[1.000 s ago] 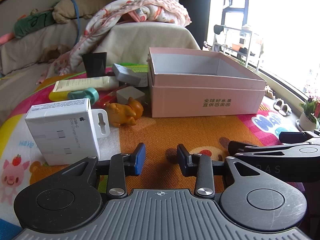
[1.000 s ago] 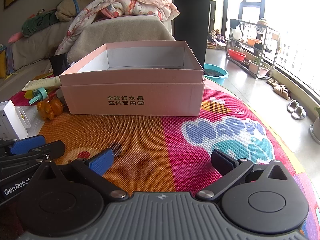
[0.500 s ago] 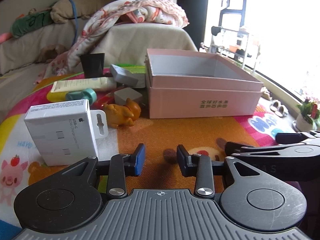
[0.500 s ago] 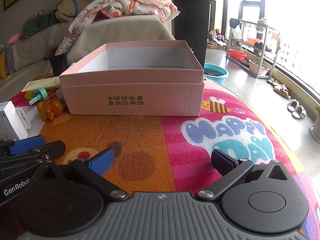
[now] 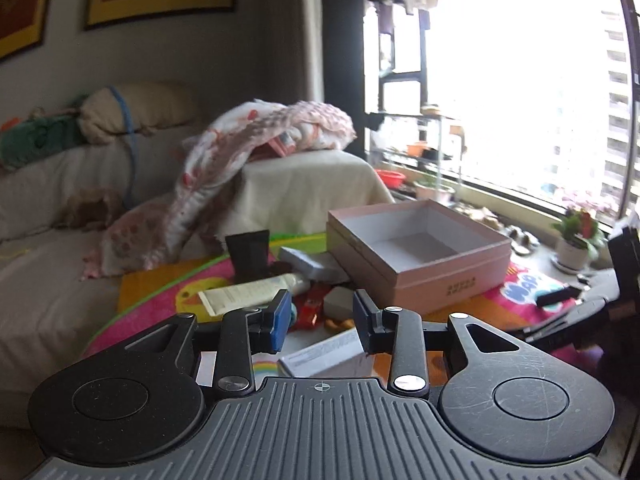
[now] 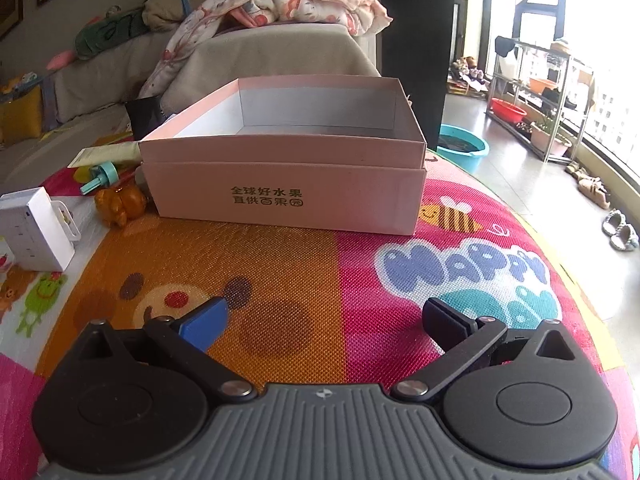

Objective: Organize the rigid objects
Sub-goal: 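Grasp the white Apple charger box with the left gripper and lift it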

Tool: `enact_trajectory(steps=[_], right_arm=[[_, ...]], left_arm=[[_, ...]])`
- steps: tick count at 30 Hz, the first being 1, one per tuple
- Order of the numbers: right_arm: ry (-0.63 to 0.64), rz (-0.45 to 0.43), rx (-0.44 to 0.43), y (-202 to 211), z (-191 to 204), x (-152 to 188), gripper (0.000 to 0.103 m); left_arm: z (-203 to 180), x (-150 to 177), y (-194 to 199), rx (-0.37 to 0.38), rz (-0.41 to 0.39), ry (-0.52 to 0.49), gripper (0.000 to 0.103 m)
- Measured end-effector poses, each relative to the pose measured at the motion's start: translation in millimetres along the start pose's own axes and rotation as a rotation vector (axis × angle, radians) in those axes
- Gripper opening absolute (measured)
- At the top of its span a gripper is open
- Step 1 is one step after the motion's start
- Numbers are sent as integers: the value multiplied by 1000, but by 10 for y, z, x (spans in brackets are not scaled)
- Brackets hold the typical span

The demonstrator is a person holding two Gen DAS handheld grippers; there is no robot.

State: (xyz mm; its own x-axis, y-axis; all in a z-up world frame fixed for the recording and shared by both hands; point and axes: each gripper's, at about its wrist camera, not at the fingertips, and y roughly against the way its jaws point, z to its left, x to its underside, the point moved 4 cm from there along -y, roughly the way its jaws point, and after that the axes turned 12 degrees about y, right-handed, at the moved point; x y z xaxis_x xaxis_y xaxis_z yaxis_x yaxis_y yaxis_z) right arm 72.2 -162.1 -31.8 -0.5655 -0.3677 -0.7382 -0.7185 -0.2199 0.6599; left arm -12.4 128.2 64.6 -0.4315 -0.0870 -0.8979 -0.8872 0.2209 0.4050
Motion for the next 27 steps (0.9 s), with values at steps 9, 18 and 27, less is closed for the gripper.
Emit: enact_trajectory(steps=[9,18,27], right_arm=[[29,41,-10,16,0,-25,103],[32,36,-7,15,2,-22,103],[42,43,-17,8,-8,-31,103]], left_arm=[[341,170,-209,140,172,-97,38],[371,352,-587,197,201,-22,42],[-55,464,-670,202,108,29,30]])
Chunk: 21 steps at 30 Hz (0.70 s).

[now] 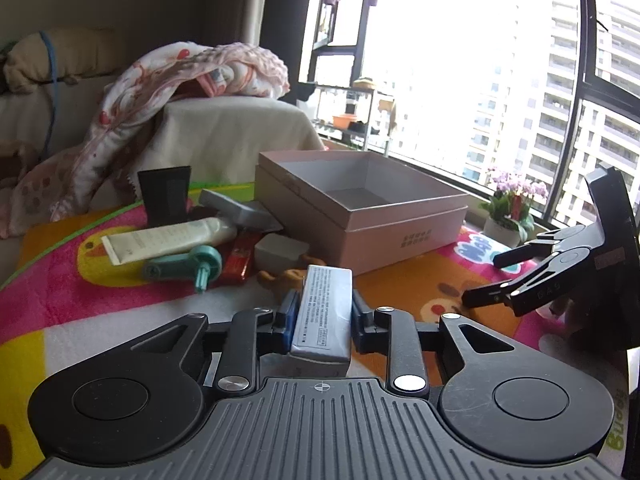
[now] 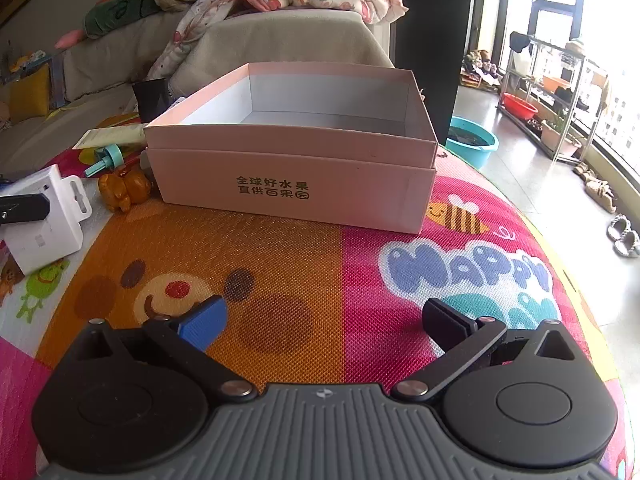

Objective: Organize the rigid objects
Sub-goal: 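Grasp the white Apple charger box with the left gripper and lift it, then carry the white charger box with the left gripper and drop it into the pink box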

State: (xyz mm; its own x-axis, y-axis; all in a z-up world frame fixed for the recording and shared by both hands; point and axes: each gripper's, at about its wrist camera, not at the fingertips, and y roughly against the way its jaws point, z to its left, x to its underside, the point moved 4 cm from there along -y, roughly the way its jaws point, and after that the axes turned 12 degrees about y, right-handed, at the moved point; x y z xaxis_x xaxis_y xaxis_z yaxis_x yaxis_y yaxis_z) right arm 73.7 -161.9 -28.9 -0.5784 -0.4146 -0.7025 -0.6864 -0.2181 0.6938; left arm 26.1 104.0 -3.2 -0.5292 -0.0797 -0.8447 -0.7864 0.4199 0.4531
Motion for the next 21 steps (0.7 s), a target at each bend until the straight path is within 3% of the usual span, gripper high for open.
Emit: enact_trajectory(steps=[3,6,12,15,19,21], right_arm=[[6,-5,-6,15,-6,12,103],[27,-9,1,44,31,-4,101],[181,-145,-102,169,654,-314,75],[212,-189,-157,85,1002,-587,67],[251,-210,-149,-134,1342,-888,65],[308,-214,-99,-235,1486,-955,65]], left_arm=[[-160,42,-28,-93,-17,-45,28],[-203,82,99,-161,-49,-23,27],[-72,211,446,-324,-65,93,27],[-44,262,578,-319,-67,145,28],[-2,378,608,-318,-28,203,29],[27,462,599,-303,-11,240,30]])
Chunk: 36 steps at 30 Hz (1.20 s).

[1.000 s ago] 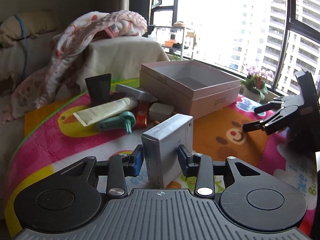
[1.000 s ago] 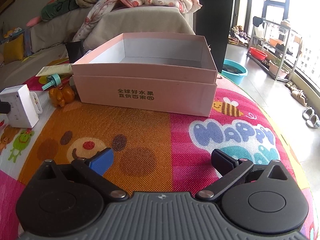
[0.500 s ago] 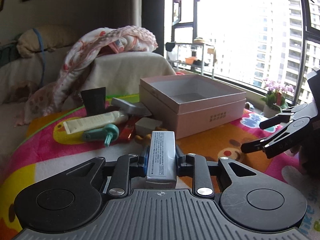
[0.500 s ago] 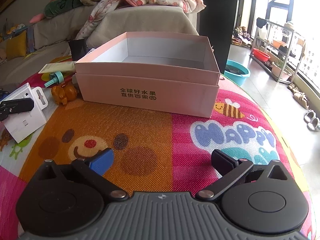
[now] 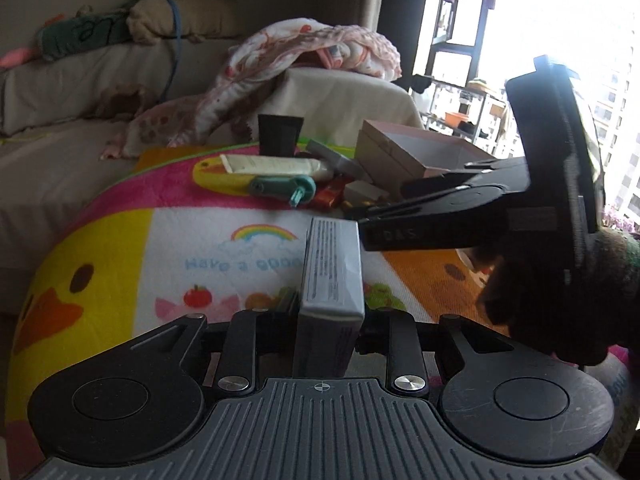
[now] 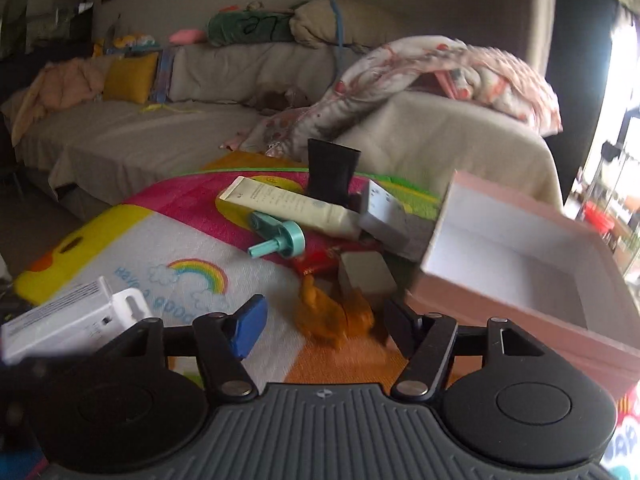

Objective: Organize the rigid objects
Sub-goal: 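Carry the white charger box with the left gripper and drop it into the pink box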

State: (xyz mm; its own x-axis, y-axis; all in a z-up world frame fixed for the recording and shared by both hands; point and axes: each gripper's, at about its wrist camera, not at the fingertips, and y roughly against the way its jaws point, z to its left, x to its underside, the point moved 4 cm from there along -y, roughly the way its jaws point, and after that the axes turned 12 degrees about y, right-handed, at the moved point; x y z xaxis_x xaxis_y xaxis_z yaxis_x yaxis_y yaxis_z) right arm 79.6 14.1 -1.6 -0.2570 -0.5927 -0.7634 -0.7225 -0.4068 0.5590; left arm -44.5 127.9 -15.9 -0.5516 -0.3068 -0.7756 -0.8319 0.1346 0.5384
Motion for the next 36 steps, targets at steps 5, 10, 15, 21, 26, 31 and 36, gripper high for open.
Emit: enact_trajectory(steps=[5,10,15,21,26,31,36], right_arm=[[90,53,73,-253,117,-34,63],[56,68,20,-129,28,35,51],[41,43,-4,354,-181,224,51],[64,43,33,967,-503,650,51],[37,24,99,1401,-849,888,51],[6,-133,218,1691,-1339,543,51],[-40,-233,267,1483,-1794,-11,62]], left_arm=[[64,8,103,39,-42,62,32],[-64,8,179,-50,-108,-34,28],[-177,20,232,-33,-138,-77,27],[-631,17,291,83,-92,-175,26],[-1208,-364,291,211,-101,-253,26],[-1783,-1274,138,299,-188,-288,27],[-2039,-1984,-501,355,-109,-161,30]])
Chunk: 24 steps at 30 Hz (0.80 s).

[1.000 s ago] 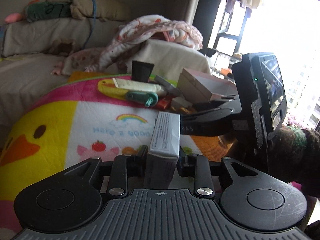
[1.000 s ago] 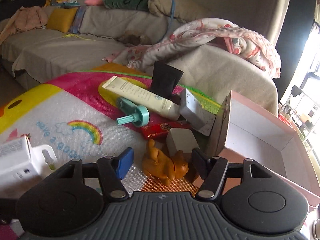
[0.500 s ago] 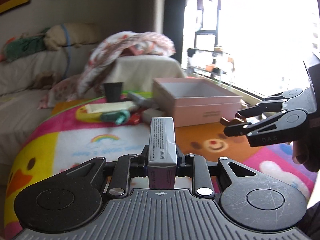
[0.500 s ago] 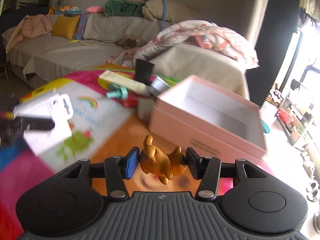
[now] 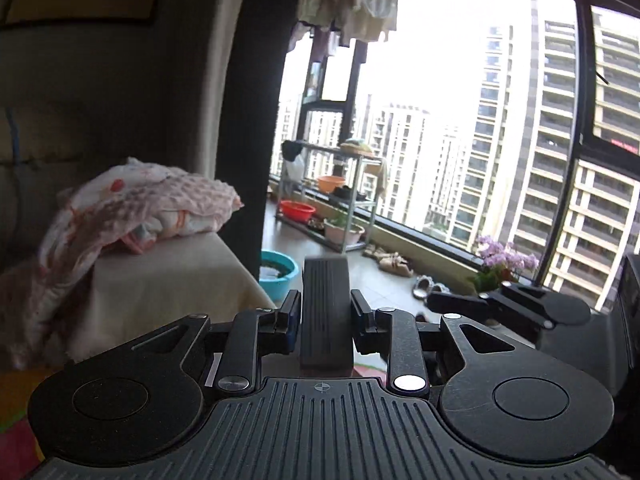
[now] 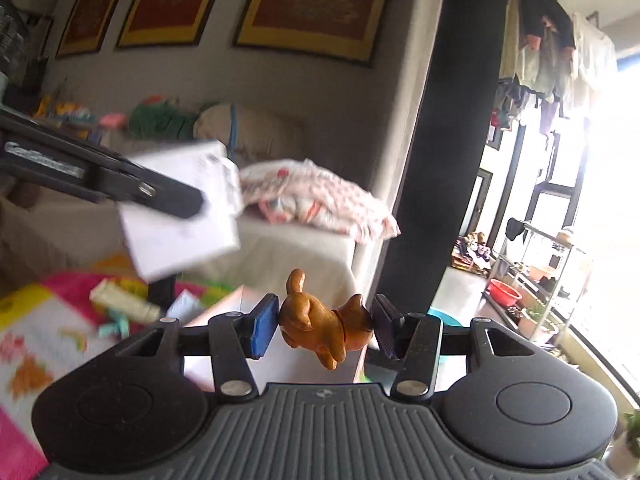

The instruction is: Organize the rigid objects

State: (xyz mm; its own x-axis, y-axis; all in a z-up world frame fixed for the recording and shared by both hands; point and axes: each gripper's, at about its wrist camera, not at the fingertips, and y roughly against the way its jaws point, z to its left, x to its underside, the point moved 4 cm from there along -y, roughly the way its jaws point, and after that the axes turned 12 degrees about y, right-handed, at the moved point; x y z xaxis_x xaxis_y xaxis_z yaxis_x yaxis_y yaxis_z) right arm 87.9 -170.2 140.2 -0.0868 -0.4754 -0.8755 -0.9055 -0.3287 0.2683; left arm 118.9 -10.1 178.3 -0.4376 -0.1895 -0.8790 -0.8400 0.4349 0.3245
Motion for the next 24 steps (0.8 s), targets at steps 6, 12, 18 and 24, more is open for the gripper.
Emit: enact_trajectory(steps=[6,12,18,24], right_arm=[[-53,27,-48,-186,80,210,90],[3,149,-98,-121,511,887,92],[-70,220,-186,-212,700,981,92],[-86,181,-228,-284,822,886,92]], left_arm=[[422,253,-15,-97,-59,32,30],[1088,895,238,-269,-3,78,30],[1687,1282,528,-392,31,146,30],[1926,1153,577,-380,-10,147,30]])
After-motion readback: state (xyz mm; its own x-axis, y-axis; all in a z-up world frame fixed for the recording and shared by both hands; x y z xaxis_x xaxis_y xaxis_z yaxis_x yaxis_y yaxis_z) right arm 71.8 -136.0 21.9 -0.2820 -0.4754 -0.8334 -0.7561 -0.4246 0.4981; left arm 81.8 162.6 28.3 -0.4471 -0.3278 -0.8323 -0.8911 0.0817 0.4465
